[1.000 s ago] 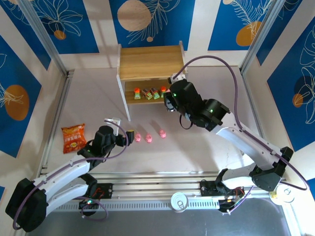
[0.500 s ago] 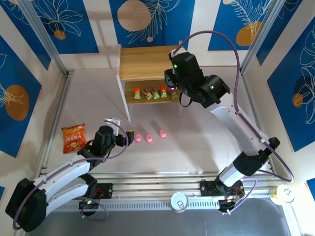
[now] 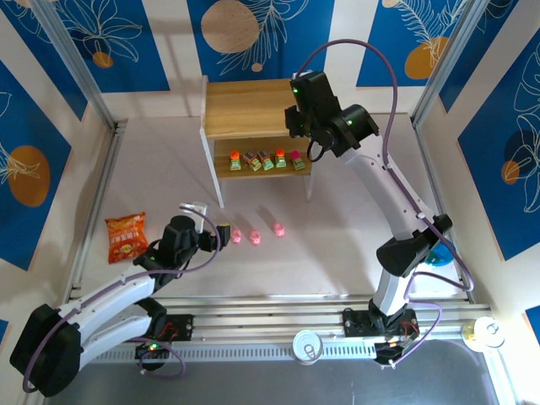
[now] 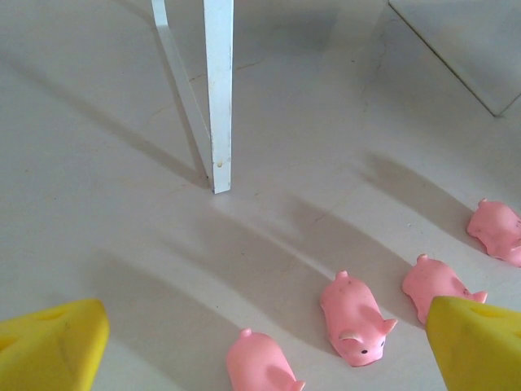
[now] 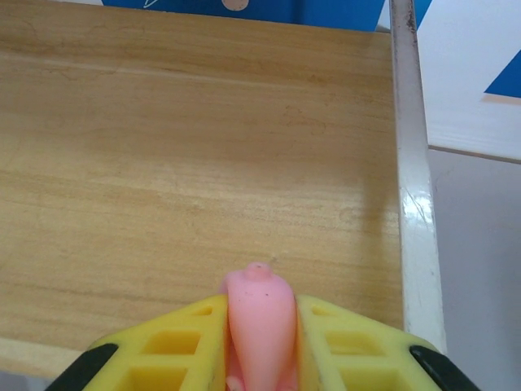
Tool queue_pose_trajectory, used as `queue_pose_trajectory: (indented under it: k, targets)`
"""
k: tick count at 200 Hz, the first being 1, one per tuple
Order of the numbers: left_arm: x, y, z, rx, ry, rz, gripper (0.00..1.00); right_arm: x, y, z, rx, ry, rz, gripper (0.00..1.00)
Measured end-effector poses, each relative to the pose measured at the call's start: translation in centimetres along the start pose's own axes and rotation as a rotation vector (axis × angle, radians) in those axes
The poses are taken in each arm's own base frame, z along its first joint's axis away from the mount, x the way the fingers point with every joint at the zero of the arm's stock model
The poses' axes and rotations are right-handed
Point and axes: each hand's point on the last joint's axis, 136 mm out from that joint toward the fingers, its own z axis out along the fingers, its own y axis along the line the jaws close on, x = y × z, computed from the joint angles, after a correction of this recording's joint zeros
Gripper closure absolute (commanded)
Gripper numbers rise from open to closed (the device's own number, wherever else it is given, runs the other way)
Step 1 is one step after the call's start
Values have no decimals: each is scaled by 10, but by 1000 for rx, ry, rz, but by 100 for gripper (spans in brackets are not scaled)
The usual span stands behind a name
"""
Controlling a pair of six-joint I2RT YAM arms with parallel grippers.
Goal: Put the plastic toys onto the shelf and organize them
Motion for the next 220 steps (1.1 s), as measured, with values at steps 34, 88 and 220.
queue_pose_trajectory:
  k: [34,88,220]
  targets:
    - [-1,0,0,1,-4,-1,0,-3,-4,0,19,-6,-21,76]
    - [0,-3,0,16,-1,-1,0,-13,-17,2,54,-24,-21,75]
    - [0,-3,0,19,0,-1,0,-11,-17,19,73,0,-51,59]
